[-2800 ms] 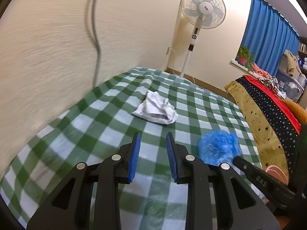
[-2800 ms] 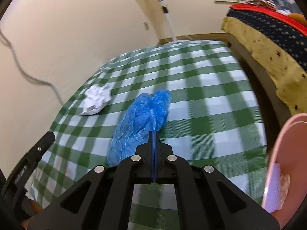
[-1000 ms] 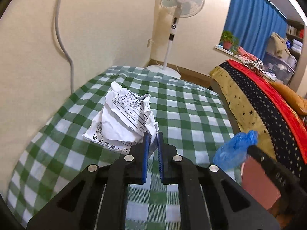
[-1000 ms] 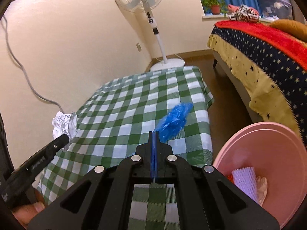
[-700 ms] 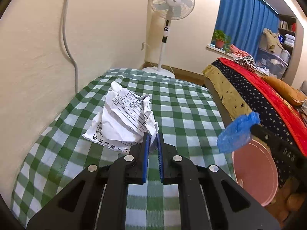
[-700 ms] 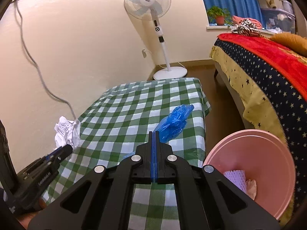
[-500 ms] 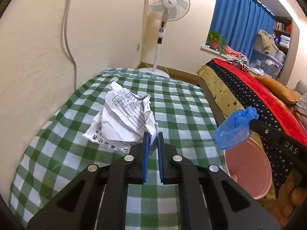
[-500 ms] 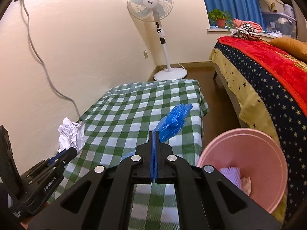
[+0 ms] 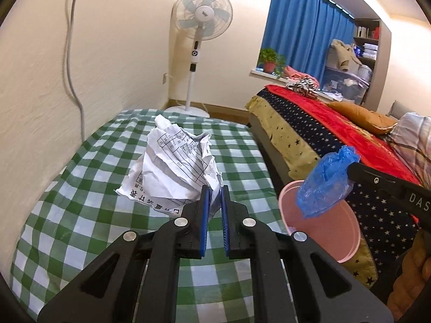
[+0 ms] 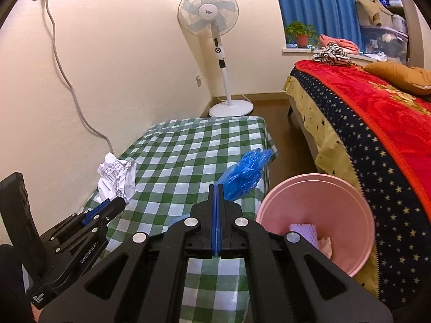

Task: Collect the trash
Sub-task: 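Carry the paper and blue shoe cover with both tools over the pink bin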

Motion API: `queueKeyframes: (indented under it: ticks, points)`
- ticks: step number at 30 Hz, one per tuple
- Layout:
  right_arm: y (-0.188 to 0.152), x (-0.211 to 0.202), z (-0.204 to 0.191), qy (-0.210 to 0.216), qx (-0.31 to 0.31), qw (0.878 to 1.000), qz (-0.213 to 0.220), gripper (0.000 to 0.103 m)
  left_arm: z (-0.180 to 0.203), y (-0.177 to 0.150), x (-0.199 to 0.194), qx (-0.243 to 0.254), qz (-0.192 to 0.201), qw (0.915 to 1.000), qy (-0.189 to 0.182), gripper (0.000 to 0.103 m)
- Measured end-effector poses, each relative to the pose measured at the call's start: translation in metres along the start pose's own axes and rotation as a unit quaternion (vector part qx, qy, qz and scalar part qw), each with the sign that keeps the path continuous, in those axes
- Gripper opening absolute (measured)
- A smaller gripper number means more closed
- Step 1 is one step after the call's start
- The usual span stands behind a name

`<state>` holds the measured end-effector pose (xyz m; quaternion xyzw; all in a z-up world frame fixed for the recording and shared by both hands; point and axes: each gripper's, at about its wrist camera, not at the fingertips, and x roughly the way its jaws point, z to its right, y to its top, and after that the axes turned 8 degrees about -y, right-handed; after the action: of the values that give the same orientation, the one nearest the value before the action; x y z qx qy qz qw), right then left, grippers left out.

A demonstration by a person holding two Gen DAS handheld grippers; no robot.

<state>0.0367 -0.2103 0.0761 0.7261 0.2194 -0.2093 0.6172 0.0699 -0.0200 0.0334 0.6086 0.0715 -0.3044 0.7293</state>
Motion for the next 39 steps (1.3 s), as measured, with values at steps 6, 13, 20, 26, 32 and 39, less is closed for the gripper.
queueKeyframes:
  ticks: [6, 13, 20, 26, 32, 39]
  points:
    - [0.004, -0.016, 0.012, -0.005, -0.002, 1.000, 0.005, 0.000, 0.010, -0.003, -0.006, 0.006, 0.006, 0.9999, -0.012, 0.009]
    - [0.014, -0.027, 0.028, -0.014, -0.002, 1.000, 0.019, 0.000, 0.019, -0.003, -0.006, 0.019, 0.007, 0.9995, -0.023, 0.009]
    - [0.015, -0.023, 0.054, -0.030, 0.012, 0.999, 0.018, 0.000, 0.028, -0.005, 0.002, 0.027, 0.004, 0.9988, -0.041, 0.009]
    - [0.008, -0.008, 0.075, -0.055, 0.033, 0.998, 0.010, 0.000, 0.038, -0.011, 0.013, 0.034, -0.003, 0.9979, -0.056, 0.009]
    - [0.004, 0.006, 0.093, -0.078, 0.053, 0.996, 0.006, 0.000, 0.047, -0.018, 0.027, 0.037, -0.013, 0.9963, -0.077, 0.009]
    - [0.000, 0.020, 0.123, -0.099, 0.092, 0.991, -0.010, 0.000, 0.063, -0.026, 0.049, 0.036, -0.023, 0.9931, -0.109, 0.009]
